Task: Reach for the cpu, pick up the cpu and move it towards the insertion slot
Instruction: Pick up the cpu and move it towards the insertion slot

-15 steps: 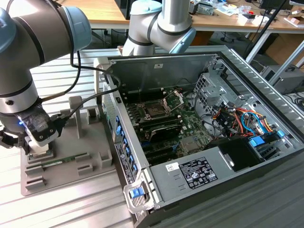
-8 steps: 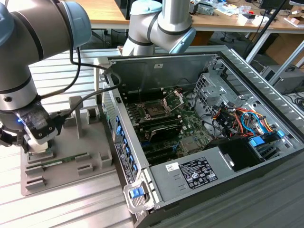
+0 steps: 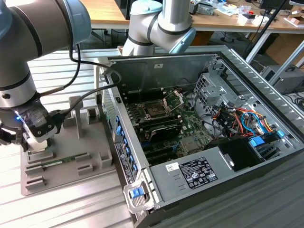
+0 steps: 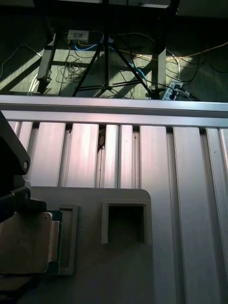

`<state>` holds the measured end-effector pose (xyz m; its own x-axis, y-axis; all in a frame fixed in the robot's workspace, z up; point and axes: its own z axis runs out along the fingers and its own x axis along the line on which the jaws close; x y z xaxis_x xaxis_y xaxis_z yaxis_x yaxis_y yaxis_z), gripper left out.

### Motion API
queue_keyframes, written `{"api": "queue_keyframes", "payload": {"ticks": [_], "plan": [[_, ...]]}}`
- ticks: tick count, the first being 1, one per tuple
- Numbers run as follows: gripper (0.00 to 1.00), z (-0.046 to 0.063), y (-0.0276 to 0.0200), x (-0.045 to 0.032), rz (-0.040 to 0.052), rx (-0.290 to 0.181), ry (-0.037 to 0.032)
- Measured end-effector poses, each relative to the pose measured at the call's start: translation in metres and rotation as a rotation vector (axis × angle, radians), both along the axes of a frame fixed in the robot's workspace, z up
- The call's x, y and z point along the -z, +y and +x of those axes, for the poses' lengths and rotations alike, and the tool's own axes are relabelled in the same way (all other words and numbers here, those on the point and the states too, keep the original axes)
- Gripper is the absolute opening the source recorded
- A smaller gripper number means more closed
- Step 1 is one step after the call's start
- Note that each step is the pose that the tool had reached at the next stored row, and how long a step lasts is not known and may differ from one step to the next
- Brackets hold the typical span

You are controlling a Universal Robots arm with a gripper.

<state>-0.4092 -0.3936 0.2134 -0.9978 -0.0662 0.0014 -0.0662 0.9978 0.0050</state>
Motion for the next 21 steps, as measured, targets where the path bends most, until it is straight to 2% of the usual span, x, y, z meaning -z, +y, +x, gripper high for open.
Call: {"api": "queue_keyframes", "payload": {"ticks": [3,5,6,21], "plan": [[0.55,0.000,0.0000,-0.0028,0.0000,0.000,0.0000],[0.55,0.000,0.0000,-0.0183,0.0000,0.000,0.0000],[0.55,0.000,0.0000,-0.0212,0.0000,0.000,0.0000],[0.55,0.000,0.0000,-0.0330,0.0000,0.000,0.0000]]}}
